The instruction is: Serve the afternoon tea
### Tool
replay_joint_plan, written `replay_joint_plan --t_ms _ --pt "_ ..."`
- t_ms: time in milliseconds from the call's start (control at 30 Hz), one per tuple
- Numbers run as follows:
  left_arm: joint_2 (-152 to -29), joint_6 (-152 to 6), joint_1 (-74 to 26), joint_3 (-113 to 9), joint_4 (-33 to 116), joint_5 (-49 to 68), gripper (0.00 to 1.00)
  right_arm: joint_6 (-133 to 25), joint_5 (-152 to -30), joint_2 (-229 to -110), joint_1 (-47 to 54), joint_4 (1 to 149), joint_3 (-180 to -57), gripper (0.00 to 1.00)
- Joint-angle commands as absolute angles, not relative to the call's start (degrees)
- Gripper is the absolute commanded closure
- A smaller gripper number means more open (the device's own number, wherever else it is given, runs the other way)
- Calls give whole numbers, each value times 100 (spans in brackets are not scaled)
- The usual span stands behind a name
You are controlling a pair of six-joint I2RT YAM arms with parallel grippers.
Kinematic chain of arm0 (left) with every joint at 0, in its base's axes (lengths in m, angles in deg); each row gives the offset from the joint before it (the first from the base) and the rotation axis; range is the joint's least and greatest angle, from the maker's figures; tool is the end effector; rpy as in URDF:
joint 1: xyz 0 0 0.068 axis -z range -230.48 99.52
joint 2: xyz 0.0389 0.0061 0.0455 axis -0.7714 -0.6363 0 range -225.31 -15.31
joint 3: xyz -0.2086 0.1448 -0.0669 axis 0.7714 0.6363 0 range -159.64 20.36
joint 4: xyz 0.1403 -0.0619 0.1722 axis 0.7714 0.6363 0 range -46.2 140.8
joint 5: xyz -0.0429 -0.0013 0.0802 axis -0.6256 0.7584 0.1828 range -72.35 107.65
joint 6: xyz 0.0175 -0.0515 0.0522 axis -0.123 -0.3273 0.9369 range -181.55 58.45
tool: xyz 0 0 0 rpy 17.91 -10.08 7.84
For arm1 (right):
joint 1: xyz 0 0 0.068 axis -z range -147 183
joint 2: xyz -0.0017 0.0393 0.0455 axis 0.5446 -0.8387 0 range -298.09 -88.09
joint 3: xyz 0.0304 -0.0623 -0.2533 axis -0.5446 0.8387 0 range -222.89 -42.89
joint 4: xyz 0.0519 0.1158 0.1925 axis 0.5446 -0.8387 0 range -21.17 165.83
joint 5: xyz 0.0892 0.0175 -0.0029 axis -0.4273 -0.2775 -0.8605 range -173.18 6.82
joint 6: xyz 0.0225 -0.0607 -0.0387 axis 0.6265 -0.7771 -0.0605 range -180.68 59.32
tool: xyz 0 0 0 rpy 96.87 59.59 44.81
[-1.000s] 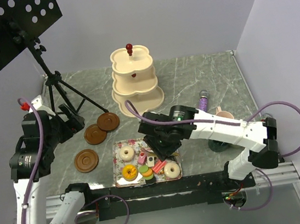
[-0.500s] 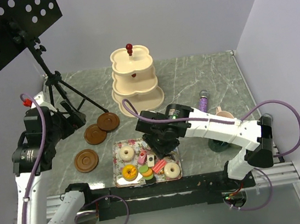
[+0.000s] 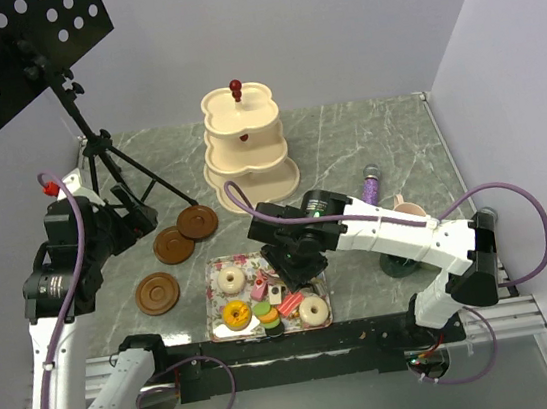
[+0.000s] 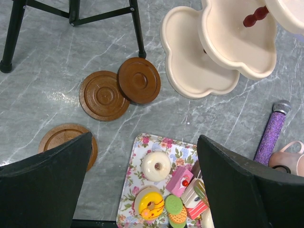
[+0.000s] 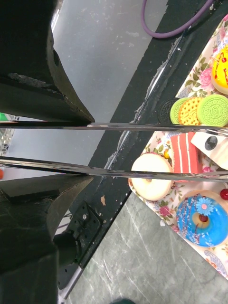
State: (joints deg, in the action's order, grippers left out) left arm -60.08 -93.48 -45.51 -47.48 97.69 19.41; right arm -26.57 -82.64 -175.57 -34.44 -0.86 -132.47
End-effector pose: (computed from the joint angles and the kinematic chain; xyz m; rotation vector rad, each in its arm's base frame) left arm 0.1293 -0.0092 0.3597 -0.5141 2.0653 -0.3514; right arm 0.0983 0.2350 0.3017 -0.8440 2.8261 0.3003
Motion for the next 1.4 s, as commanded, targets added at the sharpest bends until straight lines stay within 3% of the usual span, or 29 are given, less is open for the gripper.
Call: replay_joint_plan --t_ms 0,267,767,1133,1367 --pt "-5873 -9205 -4538 -4741 9707 1958 3 -2491 -8484 -17379 -3362 -495 -13140 50" --pt "-5881 -9100 -4538 -4741 9689 1888 3 -2359 -8669 -17352 -3353 -372 -12999 51" --pt "-5925 -8942 -4538 -4881 9618 1852 2 -1928 -7967 -16632 -3090 -204 -13666 68" --pt "-5828 -8836 -4538 -4978 9610 1818 1 -3184 -7921 -15946 -1351 278 -14659 69" --pt "-5846 -8775 -4547 -5153 9618 1818 1 -4019 -8203 -16288 -472 762 -15450 70"
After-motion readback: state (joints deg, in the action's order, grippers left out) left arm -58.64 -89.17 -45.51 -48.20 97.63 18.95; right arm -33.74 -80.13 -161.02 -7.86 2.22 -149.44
